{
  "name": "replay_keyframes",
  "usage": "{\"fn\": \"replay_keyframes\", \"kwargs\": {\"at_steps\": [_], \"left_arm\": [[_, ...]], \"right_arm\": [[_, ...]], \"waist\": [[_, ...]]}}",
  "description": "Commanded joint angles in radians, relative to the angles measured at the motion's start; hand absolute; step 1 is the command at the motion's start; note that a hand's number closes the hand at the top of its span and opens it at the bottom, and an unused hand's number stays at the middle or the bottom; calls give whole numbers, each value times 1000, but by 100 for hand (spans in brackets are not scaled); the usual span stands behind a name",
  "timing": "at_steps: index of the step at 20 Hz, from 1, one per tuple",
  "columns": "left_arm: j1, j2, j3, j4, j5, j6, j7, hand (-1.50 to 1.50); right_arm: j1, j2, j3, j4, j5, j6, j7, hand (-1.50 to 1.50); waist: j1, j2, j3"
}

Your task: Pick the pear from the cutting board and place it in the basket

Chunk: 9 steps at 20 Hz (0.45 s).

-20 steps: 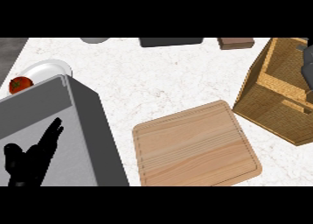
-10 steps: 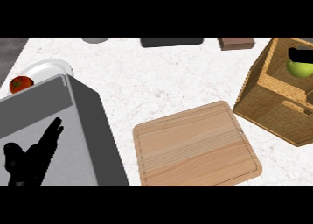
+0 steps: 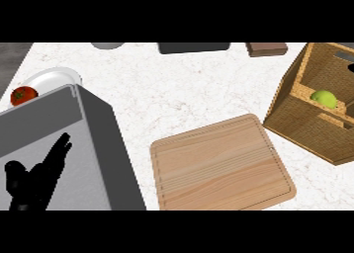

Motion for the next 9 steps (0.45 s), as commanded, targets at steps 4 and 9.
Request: {"fn": "replay_keyframes", "kwargs": {"at_steps": [4,9], "left_arm": [[82,-19,-2,105,26,5,43,0],[96,-25,5,83,33,22,46,0]], "right_arm": [[95,-86,-141,-141,-16,-48,104,-150],[265,-120,-227,-271,-44,-60,108,-150]], "waist": [[-18,10,-37],[-57,2,-37]]}}
